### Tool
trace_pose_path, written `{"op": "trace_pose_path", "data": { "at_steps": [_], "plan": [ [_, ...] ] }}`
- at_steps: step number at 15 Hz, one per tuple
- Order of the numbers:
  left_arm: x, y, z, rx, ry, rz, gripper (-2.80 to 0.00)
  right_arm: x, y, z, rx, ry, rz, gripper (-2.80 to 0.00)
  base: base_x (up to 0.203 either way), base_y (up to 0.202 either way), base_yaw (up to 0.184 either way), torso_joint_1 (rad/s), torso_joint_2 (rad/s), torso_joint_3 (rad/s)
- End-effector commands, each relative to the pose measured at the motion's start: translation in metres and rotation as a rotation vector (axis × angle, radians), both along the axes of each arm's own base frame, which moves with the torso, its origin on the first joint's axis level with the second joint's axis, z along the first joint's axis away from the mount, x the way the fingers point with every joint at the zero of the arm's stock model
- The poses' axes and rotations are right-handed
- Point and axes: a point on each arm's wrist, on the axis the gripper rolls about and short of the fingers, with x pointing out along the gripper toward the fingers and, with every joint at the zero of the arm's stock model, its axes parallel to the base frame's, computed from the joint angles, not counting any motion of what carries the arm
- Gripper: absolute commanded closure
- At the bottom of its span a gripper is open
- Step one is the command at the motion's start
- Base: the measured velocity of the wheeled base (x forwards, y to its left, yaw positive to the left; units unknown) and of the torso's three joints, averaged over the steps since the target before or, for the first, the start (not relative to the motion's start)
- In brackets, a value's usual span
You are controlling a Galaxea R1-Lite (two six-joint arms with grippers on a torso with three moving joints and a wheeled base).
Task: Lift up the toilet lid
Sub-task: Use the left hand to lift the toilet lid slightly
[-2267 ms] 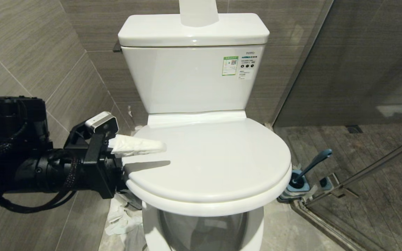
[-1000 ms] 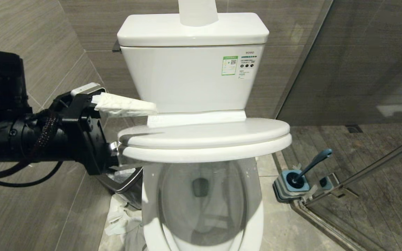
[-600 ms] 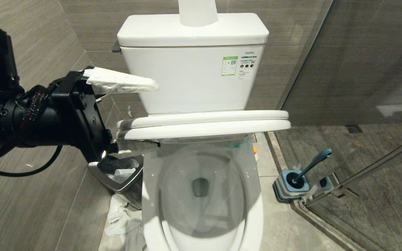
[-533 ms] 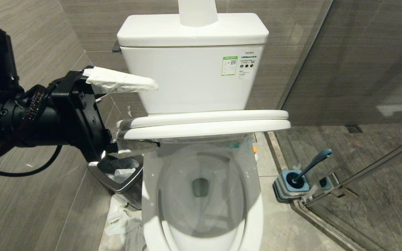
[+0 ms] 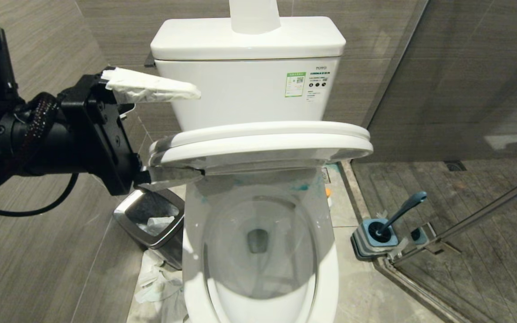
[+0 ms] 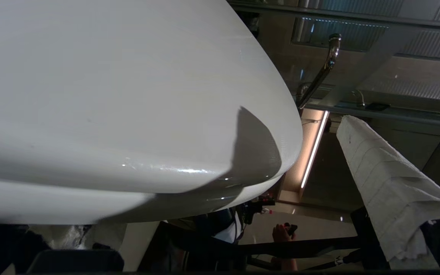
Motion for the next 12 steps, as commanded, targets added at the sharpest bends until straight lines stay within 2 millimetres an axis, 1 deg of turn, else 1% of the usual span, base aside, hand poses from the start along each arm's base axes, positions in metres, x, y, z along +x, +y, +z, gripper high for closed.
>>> {"op": "trace_pose_path", "data": {
  "at_steps": [1,4,12],
  "plan": [
    [0.001,0.0,0.009,-0.013,-0.022,-0.003,-2.8,0.001,0.0,-0.003,0.0,0.011,0.0,0.0,0.0,0.0,0.0,0.0,0.0,0.0],
    [0.003,0.001,0.017,-0.021,-0.047,0.004,-2.8,0.001,0.0,-0.003,0.0,0.011,0.0,0.0,0.0,0.0,0.0,0.0,0.0,0.0],
    [0.003,0.003,0.026,-0.033,-0.087,0.012,-2.8,0.001,0.0,-0.003,-0.001,0.011,0.0,0.0,0.0,0.0,0.0,0.0,0.0,0.0]
  ]
}}
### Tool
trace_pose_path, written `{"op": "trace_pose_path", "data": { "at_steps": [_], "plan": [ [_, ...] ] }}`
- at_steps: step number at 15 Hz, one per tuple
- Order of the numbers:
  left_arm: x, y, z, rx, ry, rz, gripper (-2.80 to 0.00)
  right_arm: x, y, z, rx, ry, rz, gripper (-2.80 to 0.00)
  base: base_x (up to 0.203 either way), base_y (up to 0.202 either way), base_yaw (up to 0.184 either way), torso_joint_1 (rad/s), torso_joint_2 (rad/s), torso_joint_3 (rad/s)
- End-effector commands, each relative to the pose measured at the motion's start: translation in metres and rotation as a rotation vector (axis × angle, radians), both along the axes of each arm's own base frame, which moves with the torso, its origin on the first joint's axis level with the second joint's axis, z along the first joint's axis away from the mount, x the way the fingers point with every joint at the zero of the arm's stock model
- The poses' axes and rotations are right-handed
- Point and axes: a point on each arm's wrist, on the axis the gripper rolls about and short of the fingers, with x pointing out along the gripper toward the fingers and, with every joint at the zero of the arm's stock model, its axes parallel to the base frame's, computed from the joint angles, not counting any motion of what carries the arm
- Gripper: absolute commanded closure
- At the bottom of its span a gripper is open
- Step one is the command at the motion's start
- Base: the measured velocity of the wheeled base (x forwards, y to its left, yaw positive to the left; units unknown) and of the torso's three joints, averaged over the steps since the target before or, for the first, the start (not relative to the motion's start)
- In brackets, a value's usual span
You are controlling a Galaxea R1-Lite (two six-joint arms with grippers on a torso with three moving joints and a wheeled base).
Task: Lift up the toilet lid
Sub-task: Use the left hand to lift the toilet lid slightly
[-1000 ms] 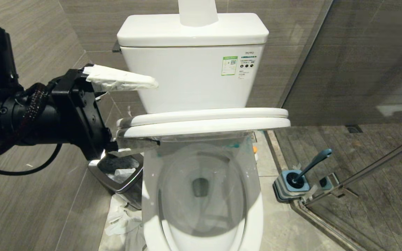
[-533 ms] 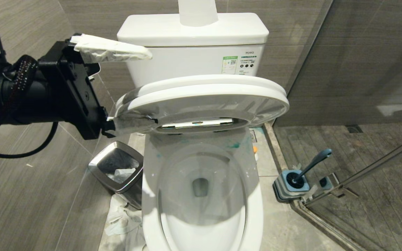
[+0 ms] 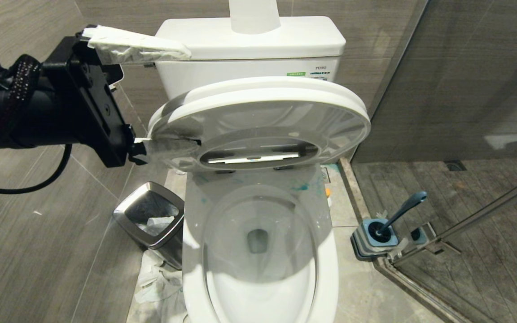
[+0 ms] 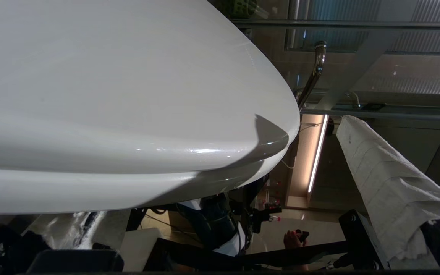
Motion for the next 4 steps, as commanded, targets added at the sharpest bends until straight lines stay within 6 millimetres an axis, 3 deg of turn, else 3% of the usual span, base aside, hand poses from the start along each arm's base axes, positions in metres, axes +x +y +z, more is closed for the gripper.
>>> {"op": "trace_pose_path", "data": {
  "at_steps": [1,4],
  "plan": [
    [0.003,-0.001,0.004,-0.006,-0.005,-0.004,-2.8,0.001,0.0,-0.003,0.0,0.011,0.0,0.0,0.0,0.0,0.0,0.0,0.0,0.0],
    [0.008,-0.002,0.015,-0.023,-0.016,0.001,-2.8,0.001,0.0,-0.003,-0.001,0.011,0.0,0.0,0.0,0.0,0.0,0.0,0.0,0.0]
  ]
}}
